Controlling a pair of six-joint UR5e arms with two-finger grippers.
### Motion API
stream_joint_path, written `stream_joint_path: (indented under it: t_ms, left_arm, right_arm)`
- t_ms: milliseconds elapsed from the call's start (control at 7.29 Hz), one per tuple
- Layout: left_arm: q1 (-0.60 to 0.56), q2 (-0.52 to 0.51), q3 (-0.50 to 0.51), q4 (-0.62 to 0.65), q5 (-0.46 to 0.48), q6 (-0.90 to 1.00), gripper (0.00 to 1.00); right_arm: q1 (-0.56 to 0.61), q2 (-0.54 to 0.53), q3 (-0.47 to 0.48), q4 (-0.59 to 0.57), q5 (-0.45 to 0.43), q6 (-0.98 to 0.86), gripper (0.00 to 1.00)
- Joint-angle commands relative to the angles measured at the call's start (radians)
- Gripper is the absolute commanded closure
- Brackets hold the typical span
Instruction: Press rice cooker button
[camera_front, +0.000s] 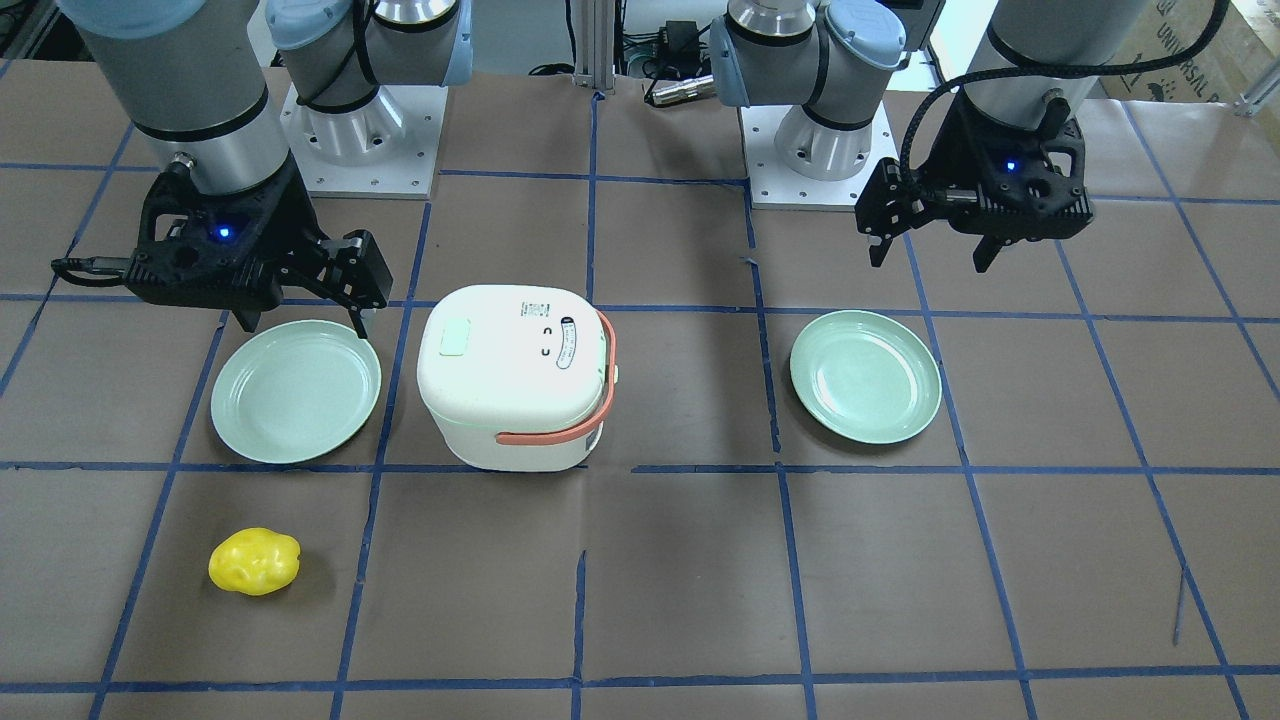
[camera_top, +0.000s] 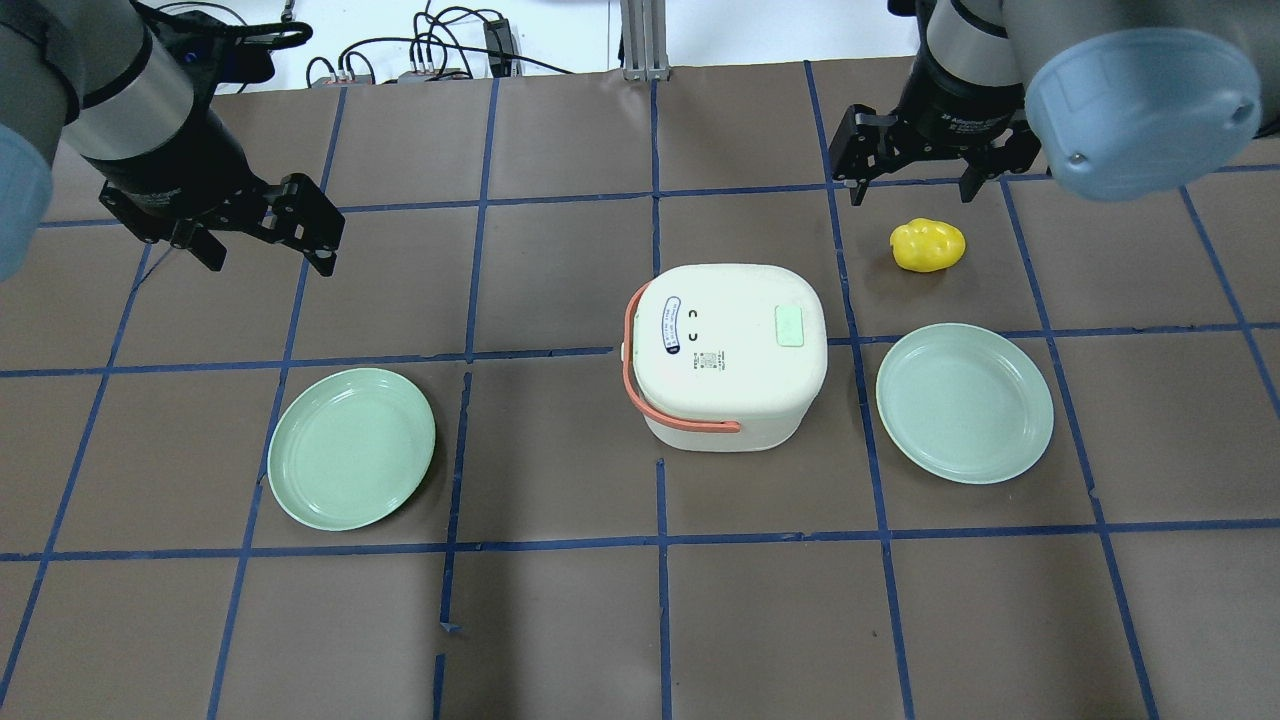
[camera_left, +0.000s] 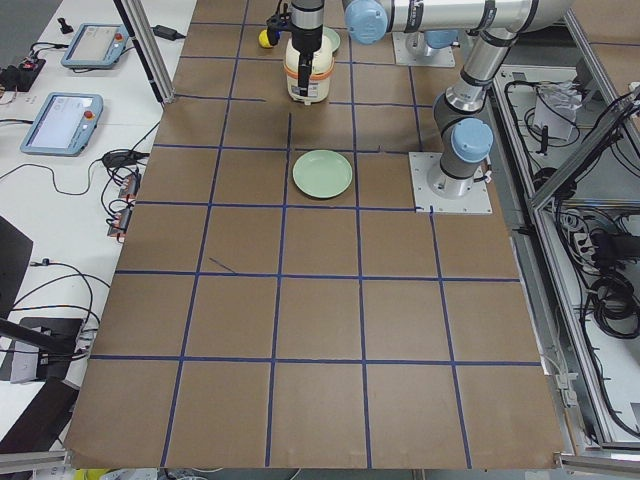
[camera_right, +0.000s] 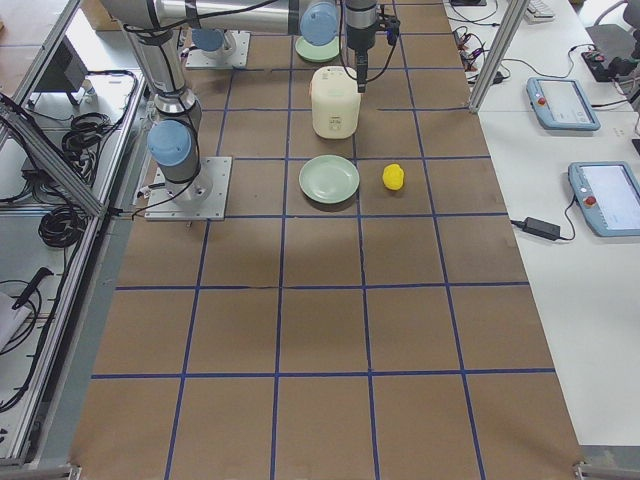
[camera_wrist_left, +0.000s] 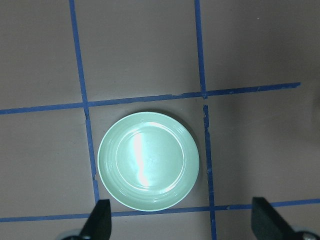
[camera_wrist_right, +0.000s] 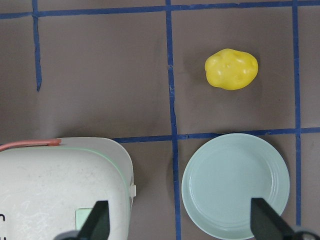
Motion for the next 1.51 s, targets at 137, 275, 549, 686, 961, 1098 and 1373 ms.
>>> stream_joint_path:
  t_ms: [137,275,549,686,961,1098,1373]
  left_arm:
    - [0.0,0.0,0.0,0.0,0.0,-0.001,0.0]
    - [0.0,0.001,0.0,0.0,0.0,-0.001,0.0]
    - [0.0,0.0,0.0,0.0,0.0,-0.001,0.0]
    - [0.0,0.0,0.0,0.0,0.0,-0.001,0.0]
    - [0.0,0.0,0.0,0.0,0.0,-0.001,0.0]
    - [0.0,0.0,0.0,0.0,0.0,-0.001,0.0]
    - [0.0,0.0,0.0,0.0,0.0,-0.001,0.0]
  right_arm:
    - [0.003,0.0,0.004,0.0,0.0,-0.004,0.0]
    - [0.007,0.0,0.006,0.0,0.002,-0.004,0.0]
    - [0.012,-0.003,0.006,-0.014,0.083,0.034,0.0]
    - [0.012,0.0,0.006,-0.014,0.073,0.04,0.0]
    - [0.012,0.0,0.011,-0.012,0.078,0.042,0.0]
    - [0.012,0.0,0.012,-0.012,0.083,0.046,0.0]
    - [0.015,-0.003,0.014,-0.011,0.085,0.047,0.0]
